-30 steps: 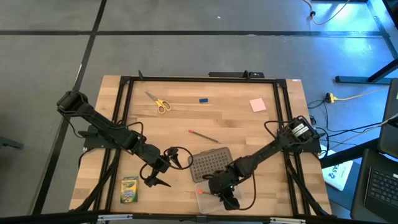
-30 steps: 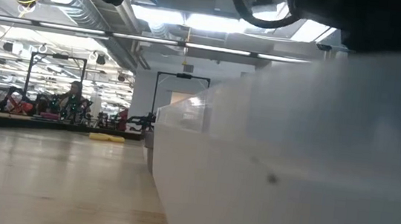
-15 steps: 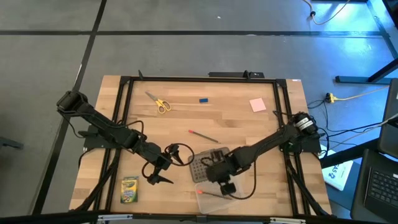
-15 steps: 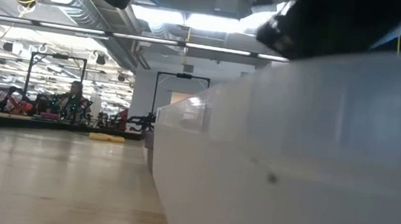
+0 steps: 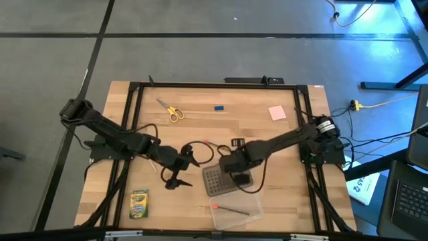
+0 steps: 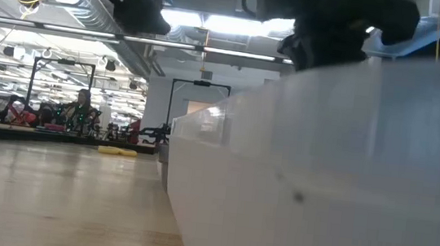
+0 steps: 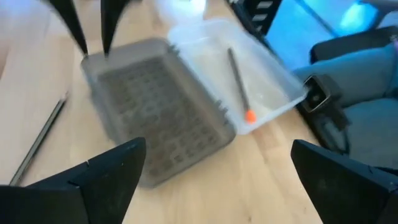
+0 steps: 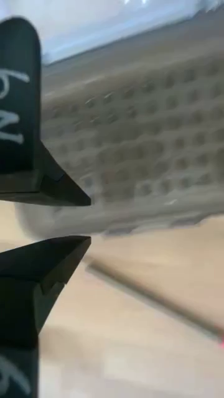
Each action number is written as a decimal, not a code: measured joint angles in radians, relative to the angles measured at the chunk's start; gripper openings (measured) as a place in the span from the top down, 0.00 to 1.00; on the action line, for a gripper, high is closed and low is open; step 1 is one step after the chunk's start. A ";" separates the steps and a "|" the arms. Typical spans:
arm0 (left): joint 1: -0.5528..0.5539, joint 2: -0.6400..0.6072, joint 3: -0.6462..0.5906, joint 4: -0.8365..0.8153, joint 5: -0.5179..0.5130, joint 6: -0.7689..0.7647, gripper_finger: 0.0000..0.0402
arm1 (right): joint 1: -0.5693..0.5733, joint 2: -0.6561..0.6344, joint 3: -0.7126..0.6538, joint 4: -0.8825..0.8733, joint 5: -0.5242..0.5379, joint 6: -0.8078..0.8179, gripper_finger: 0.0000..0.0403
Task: Pack school essentials
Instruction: Put the yellow scissors into the supply box
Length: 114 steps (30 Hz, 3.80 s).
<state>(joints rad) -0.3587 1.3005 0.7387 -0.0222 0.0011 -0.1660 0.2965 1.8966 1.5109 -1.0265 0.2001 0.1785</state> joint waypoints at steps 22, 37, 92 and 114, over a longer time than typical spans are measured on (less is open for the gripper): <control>0.221 -0.147 0.361 -0.786 -0.151 -0.297 0.01 | -0.092 -0.305 0.006 -0.080 0.068 -0.105 0.78; 0.596 -0.135 0.380 -0.877 -0.043 -0.370 0.01 | -0.098 -0.377 0.006 -0.029 0.061 -0.161 0.78; 0.615 -0.096 0.379 -0.751 -0.154 -0.435 0.01 | -0.098 -0.376 0.005 -0.028 0.117 -0.157 0.78; 0.772 0.121 0.378 -0.828 -0.013 -0.305 0.01 | -0.107 -0.375 0.005 -0.023 0.120 -0.172 0.78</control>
<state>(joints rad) 0.4137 1.4220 1.1164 -0.8502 -0.0120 -0.4713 0.1891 1.5211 1.5162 -1.0496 0.3204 0.0062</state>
